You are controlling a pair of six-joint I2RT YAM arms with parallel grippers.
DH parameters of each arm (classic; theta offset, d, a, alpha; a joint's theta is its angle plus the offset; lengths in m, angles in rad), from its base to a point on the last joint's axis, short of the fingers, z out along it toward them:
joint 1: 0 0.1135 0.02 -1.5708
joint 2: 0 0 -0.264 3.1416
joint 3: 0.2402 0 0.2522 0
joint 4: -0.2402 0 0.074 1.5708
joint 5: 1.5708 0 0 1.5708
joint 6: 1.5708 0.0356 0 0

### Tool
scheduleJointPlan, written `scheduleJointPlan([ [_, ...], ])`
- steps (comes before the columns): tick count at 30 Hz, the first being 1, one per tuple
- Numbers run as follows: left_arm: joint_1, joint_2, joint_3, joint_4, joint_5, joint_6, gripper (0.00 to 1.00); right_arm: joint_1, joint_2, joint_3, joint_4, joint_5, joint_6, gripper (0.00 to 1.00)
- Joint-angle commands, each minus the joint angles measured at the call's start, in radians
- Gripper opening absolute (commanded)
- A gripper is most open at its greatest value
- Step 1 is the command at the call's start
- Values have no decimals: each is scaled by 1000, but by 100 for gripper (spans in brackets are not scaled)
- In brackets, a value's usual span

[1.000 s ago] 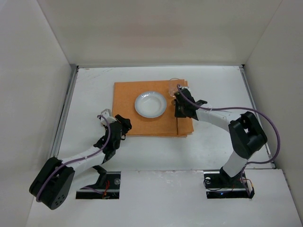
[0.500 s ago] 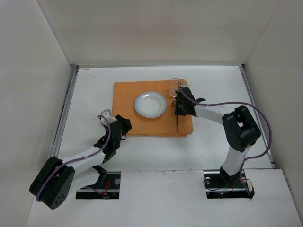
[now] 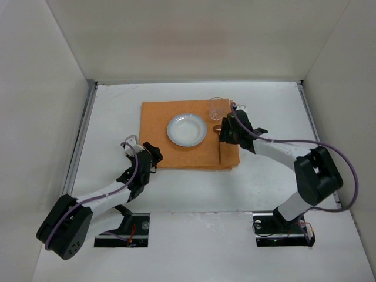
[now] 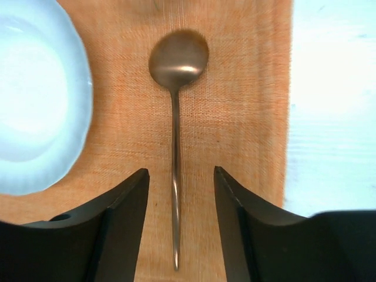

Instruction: Set the dinner table for one person

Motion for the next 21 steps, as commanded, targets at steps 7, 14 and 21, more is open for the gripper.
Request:
scheduleJointPlan([
  [7, -36, -60, 150, -286, -124, 39, 57, 32, -286, -194, 248, 112, 4, 41],
  [14, 47, -182, 210, -682, -157, -26, 53, 160, -311, -344, 440, 198, 119, 15],
  [21, 150, -232, 239, -963, -56, -130, 33, 193, -306, -360, 457, 198, 55, 39],
])
